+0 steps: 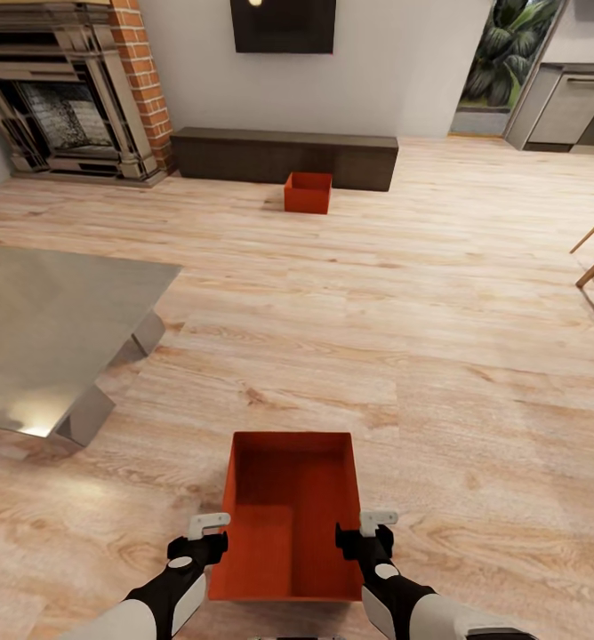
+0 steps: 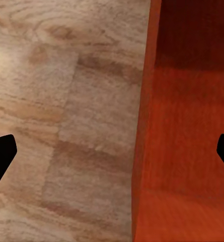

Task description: Move the two storage containers from the living room to the garage. In the garage, place one container on the floor and stack the other container on top of it (either order is fine).

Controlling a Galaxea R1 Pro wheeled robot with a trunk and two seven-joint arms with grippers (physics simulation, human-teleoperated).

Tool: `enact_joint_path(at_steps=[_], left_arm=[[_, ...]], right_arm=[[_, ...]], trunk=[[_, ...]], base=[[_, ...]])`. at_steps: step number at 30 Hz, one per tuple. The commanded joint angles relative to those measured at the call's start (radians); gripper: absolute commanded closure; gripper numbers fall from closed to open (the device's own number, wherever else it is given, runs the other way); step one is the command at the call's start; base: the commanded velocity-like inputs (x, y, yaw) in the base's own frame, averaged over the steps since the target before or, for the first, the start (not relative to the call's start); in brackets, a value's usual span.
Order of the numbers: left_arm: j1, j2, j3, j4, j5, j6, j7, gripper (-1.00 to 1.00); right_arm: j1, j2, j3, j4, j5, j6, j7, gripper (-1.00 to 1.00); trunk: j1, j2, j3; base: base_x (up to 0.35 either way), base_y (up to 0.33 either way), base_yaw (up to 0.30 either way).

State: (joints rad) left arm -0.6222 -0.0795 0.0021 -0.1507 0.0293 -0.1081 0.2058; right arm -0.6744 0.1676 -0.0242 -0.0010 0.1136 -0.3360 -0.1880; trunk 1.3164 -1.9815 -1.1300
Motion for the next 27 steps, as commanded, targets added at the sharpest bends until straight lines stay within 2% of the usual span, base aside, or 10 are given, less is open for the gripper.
enact_joint_path(at_steps=[1, 9, 14, 21, 27], left_arm=[[-0.001, 0.000, 0.000, 0.001, 0.003, -0.004, 0.003, -1.00], [-0.001, -0.001, -0.001, -0.001, 0.003, -0.004, 0.003, -1.00], [-0.001, -0.002, -0.001, -0.003, 0.003, -0.005, 0.003, -1.00], [-0.001, -0.002, -0.001, -0.006, 0.003, -0.007, 0.003, -1.00], [-0.001, -0.002, -0.001, -0.006, 0.003, -0.007, 0.003, -1.00]], right_arm=[[-0.001, 0.000, -0.003, 0.001, 0.011, -0.001, -0.007, -1.00], [-0.001, 0.000, -0.003, 0.001, 0.011, -0.002, -0.007, -1.00], [-0.001, -0.003, -0.003, 0.001, 0.011, -0.003, -0.007, -1.00], [-0.001, -0.028, -0.003, 0.001, 0.009, -0.004, -0.001, -1.00], [-0.001, -0.037, -0.003, 0.001, 0.009, -0.005, 0.000, -1.00]], trunk=[[0.004, -0.008, -0.004], [0.034, -0.064, -0.029], [0.034, -0.064, -0.029], [0.034, -0.064, -0.029], [0.034, -0.064, -0.029]], base=[[0.000, 0.000, 0.000], [0.000, 0.000, 0.000], [0.000, 0.000, 0.000], [0.000, 0.000, 0.000], [0.000, 0.000, 0.000]])
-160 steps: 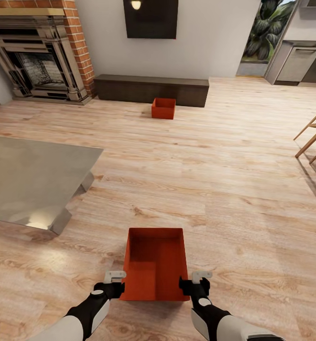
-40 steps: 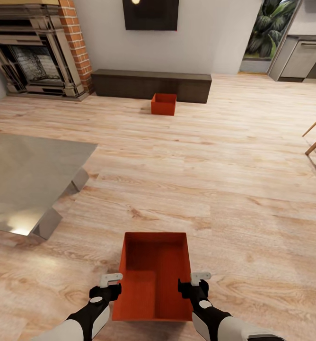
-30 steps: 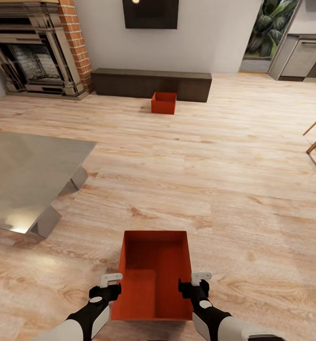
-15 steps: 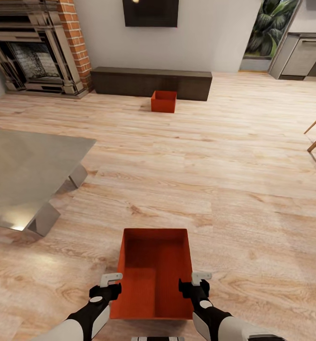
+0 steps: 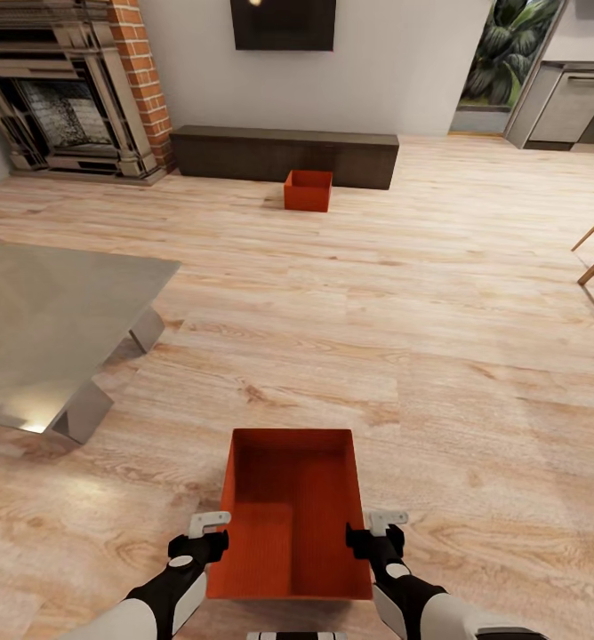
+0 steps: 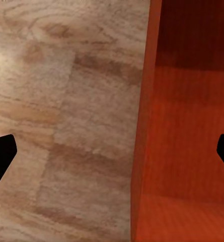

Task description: Move the two storage containers from the living room to the garage. In the garage, place one container on the floor and stack the other container on top of it (either order is fine).

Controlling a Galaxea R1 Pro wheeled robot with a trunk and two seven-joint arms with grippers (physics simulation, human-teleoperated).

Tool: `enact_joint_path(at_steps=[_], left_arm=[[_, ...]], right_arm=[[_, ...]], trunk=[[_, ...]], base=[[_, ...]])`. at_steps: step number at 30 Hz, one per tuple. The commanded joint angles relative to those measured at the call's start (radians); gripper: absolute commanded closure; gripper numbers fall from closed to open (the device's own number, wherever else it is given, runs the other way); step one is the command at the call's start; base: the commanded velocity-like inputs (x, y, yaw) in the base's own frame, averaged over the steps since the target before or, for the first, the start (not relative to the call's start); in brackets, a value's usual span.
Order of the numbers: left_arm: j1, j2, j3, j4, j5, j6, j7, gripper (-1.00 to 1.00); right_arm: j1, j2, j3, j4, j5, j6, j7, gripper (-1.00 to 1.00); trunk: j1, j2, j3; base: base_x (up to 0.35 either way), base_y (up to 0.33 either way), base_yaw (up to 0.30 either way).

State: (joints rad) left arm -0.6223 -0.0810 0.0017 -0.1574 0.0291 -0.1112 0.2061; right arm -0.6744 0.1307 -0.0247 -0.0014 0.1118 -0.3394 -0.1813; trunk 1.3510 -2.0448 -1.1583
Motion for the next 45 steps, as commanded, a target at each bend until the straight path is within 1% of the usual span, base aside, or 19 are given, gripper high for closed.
enact_joint_path(at_steps=[1, 9, 14, 17, 21, 45], left_arm=[[-0.001, 0.000, 0.000, 0.001, 0.003, -0.004, 0.002, -1.00], [-0.001, 0.001, -0.001, 0.001, 0.003, -0.004, 0.002, -1.00], [-0.001, -0.003, -0.005, 0.008, -0.005, -0.004, -0.001, -1.00], [-0.001, -0.014, -0.006, 0.007, -0.008, -0.004, 0.000, -1.00], [-0.001, -0.019, -0.006, 0.007, -0.009, -0.004, 0.001, -1.00], [-0.001, -0.017, -0.006, 0.003, -0.008, -0.004, 0.001, -1.00]], right_arm=[[-0.001, 0.000, -0.003, 0.001, 0.010, -0.001, -0.007, -1.00], [-0.001, 0.000, -0.003, 0.001, 0.009, -0.001, -0.010, -1.00], [-0.001, 0.000, -0.003, 0.001, 0.011, -0.001, -0.011, -1.00], [-0.001, 0.000, -0.003, 0.000, 0.010, -0.001, -0.011, -1.00], [-0.001, 0.000, -0.003, 0.001, 0.010, -0.001, -0.011, -1.00], [-0.001, 0.000, -0.004, 0.001, 0.009, 0.000, -0.012, -1.00]], trunk=[[0.000, 0.000, -0.001], [0.000, 0.000, -0.001], [0.000, 0.000, -0.001], [0.000, 0.000, -0.001], [0.000, 0.000, -0.001], [0.000, 0.000, -0.001]], base=[[0.000, 0.000, 0.000], [0.000, 0.000, 0.000], [0.000, 0.000, 0.000], [0.000, 0.000, 0.000], [0.000, 0.000, 0.000], [0.000, 0.000, 0.000]])
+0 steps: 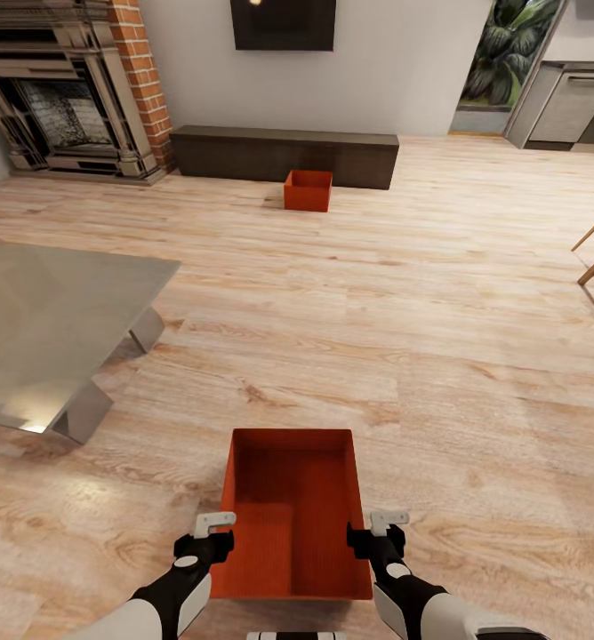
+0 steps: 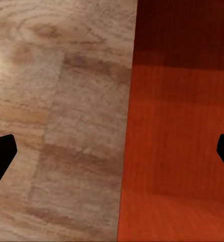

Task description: Move the two storage containers from the living room to the garage. In the garage, place one container on the floor and stack the other container on top of it (either order is fine).

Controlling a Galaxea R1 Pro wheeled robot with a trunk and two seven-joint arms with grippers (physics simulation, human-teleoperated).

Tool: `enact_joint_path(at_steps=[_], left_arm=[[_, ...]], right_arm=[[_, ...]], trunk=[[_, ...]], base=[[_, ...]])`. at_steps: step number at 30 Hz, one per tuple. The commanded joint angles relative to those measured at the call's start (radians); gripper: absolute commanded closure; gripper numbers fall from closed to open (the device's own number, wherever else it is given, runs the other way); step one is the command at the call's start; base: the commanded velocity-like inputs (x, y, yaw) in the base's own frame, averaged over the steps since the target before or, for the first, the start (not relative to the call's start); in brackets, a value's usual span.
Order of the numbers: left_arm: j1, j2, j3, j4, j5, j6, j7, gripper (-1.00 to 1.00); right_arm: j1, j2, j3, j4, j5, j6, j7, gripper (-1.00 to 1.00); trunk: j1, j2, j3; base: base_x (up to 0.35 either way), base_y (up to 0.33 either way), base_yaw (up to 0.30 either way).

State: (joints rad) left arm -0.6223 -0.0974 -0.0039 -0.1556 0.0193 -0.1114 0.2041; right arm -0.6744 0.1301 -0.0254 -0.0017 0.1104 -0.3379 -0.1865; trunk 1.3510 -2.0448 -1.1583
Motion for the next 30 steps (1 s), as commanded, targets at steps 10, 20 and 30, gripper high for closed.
enact_joint_path(at_steps=[10, 20, 30], left_arm=[[-0.001, 0.000, 0.000, -0.010, 0.001, -0.004, 0.004, -1.00], [-0.001, 0.001, -0.001, -0.011, 0.001, -0.004, 0.004, -1.00], [-0.001, 0.002, -0.001, -0.012, 0.002, -0.005, 0.005, -1.00]], right_arm=[[-0.001, 0.000, -0.003, 0.001, 0.011, -0.003, -0.007, -1.00], [-0.001, 0.000, -0.004, 0.001, 0.011, -0.004, -0.006, -1.00], [-0.001, 0.000, -0.003, 0.001, 0.011, -0.004, -0.005, -1.00]], trunk=[[0.000, 0.000, -0.001], [0.023, -0.042, -0.019], [0.038, -0.070, -0.032]], base=[[0.000, 0.000, 0.000], [0.000, 0.000, 0.000], [0.000, 0.000, 0.000]])
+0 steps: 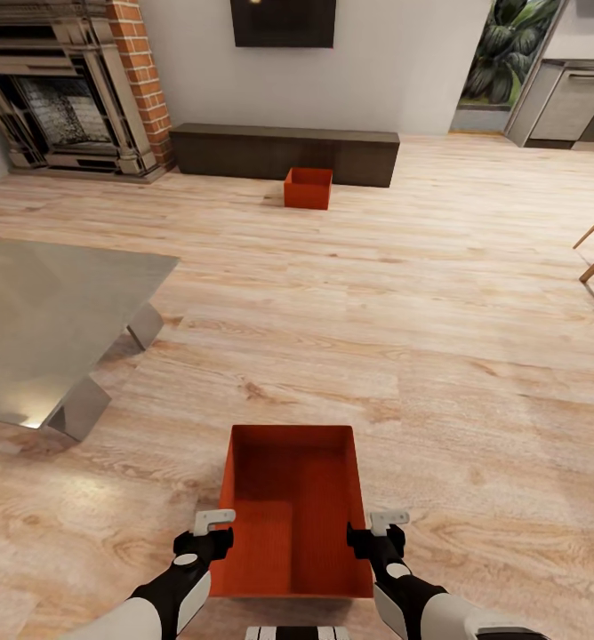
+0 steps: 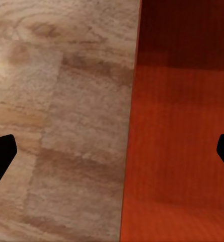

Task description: Move the two storage containers from the living room to the garage. In the garage, place one container on the floor and stack the other container on top of it (either order is fine).

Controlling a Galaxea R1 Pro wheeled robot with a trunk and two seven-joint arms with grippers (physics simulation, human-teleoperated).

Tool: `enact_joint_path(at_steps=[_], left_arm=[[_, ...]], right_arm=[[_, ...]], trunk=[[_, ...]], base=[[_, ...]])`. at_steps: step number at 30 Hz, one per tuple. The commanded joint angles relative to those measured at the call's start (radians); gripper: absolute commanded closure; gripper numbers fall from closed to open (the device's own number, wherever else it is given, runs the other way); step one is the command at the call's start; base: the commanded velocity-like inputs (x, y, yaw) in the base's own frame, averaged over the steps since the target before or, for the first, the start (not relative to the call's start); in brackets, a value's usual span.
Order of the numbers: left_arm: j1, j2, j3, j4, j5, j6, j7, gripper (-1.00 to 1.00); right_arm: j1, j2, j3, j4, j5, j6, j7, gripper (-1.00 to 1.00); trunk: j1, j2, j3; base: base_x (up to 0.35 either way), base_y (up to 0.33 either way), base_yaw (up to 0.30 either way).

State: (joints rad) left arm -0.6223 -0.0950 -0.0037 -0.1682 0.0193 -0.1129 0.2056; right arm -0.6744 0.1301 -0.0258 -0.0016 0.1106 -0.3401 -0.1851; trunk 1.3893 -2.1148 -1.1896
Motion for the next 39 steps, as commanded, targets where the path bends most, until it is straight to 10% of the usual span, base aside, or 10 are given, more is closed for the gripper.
enact_joint_path(at_steps=[1, 39], left_arm=[[-0.001, 0.000, -0.001, 0.001, 0.002, -0.004, 0.003, -1.00], [-0.001, 0.001, 0.001, -0.001, 0.002, -0.004, 0.003, -1.00]], right_arm=[[-0.001, 0.000, -0.003, 0.001, 0.011, -0.001, -0.007, -1.00], [-0.001, -0.001, -0.003, 0.001, 0.011, -0.002, -0.002, -1.00]], trunk=[[0.000, 0.000, -0.001], [0.088, -0.161, -0.073]], base=[[0.000, 0.000, 0.000], [0.000, 0.000, 0.000]])
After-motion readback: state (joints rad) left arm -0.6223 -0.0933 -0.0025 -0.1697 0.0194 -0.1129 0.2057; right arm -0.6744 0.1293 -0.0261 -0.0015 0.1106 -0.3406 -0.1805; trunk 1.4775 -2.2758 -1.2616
